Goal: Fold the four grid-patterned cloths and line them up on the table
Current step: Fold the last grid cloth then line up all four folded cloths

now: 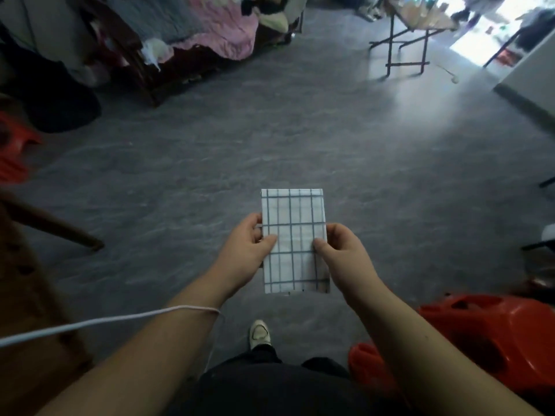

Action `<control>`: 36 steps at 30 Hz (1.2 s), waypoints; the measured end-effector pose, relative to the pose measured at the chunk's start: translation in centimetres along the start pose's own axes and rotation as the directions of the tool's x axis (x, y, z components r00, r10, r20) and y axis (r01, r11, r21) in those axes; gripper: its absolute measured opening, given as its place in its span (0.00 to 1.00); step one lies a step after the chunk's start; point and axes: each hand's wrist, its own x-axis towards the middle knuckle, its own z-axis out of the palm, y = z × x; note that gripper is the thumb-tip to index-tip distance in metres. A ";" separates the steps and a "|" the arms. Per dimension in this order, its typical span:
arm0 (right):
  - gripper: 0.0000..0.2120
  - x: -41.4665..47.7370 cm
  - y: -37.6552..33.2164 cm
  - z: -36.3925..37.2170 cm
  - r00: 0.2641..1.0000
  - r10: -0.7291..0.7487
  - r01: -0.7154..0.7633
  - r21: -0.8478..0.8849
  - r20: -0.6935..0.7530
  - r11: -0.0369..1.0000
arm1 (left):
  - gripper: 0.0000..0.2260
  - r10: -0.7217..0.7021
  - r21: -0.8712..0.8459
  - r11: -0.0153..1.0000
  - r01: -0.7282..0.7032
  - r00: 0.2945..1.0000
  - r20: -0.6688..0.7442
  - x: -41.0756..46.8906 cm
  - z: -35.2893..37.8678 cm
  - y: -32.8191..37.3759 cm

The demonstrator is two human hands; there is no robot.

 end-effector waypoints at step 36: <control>0.03 44.6 -46.9 72.4 0.336 -0.149 0.604 -0.092 0.930 0.792 | 0.08 -0.174 -0.218 0.958 -0.188 0.226 -0.958 27.4 -65.0 21.4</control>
